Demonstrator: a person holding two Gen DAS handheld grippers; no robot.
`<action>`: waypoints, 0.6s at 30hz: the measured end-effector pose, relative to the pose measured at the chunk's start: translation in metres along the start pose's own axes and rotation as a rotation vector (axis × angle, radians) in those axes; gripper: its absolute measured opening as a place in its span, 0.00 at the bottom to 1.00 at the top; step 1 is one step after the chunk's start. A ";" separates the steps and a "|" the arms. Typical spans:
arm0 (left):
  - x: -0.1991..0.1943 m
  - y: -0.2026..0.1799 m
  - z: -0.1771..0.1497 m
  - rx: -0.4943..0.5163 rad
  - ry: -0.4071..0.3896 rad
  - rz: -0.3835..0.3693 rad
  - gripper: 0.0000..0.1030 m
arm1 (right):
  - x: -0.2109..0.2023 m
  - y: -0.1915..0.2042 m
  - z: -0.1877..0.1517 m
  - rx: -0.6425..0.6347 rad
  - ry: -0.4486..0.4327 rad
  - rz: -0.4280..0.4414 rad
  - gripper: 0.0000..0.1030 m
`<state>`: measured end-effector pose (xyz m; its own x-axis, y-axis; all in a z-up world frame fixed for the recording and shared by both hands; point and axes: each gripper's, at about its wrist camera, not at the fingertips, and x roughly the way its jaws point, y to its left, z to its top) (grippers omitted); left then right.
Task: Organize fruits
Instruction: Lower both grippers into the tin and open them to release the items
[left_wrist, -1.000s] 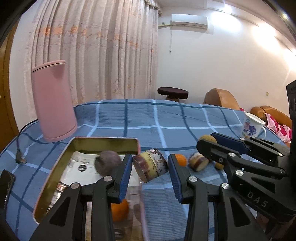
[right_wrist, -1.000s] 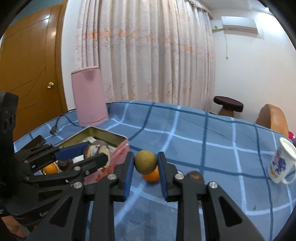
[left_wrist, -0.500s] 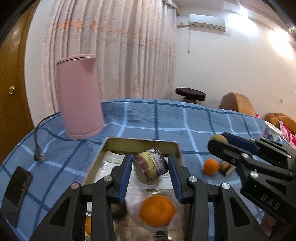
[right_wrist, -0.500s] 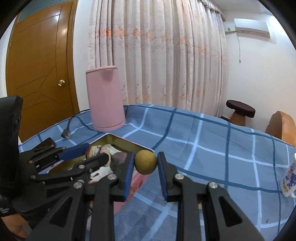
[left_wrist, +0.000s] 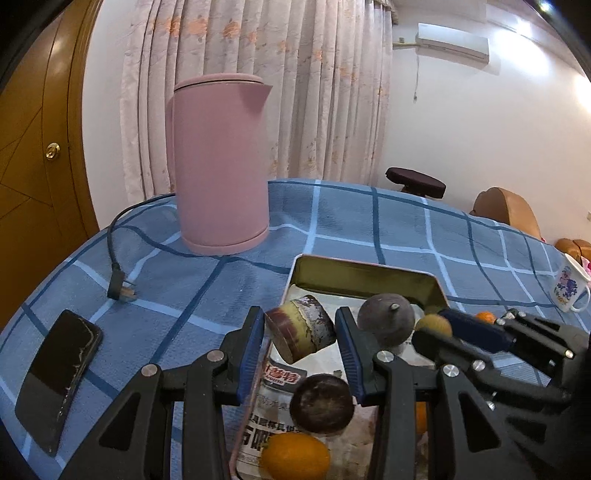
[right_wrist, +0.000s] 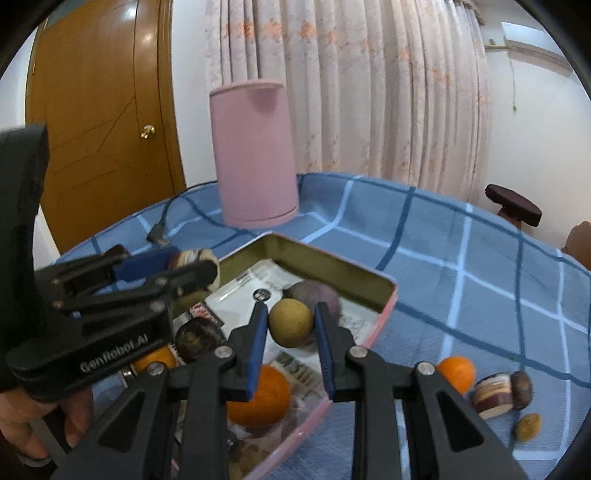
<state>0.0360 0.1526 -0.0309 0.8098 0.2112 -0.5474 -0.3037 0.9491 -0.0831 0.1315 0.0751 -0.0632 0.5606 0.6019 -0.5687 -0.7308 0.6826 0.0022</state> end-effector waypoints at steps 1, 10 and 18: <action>0.000 -0.001 -0.001 0.002 -0.001 -0.003 0.41 | 0.001 0.001 -0.001 -0.002 0.003 0.001 0.28; 0.002 -0.008 -0.005 0.018 0.029 -0.045 0.41 | 0.010 0.003 -0.006 -0.012 0.051 0.039 0.42; -0.010 -0.016 -0.004 0.024 0.001 -0.041 0.73 | -0.002 0.001 -0.009 0.009 0.017 0.047 0.65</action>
<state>0.0308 0.1342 -0.0269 0.8205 0.1718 -0.5452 -0.2580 0.9624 -0.0850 0.1263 0.0709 -0.0697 0.5191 0.6259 -0.5820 -0.7524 0.6577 0.0362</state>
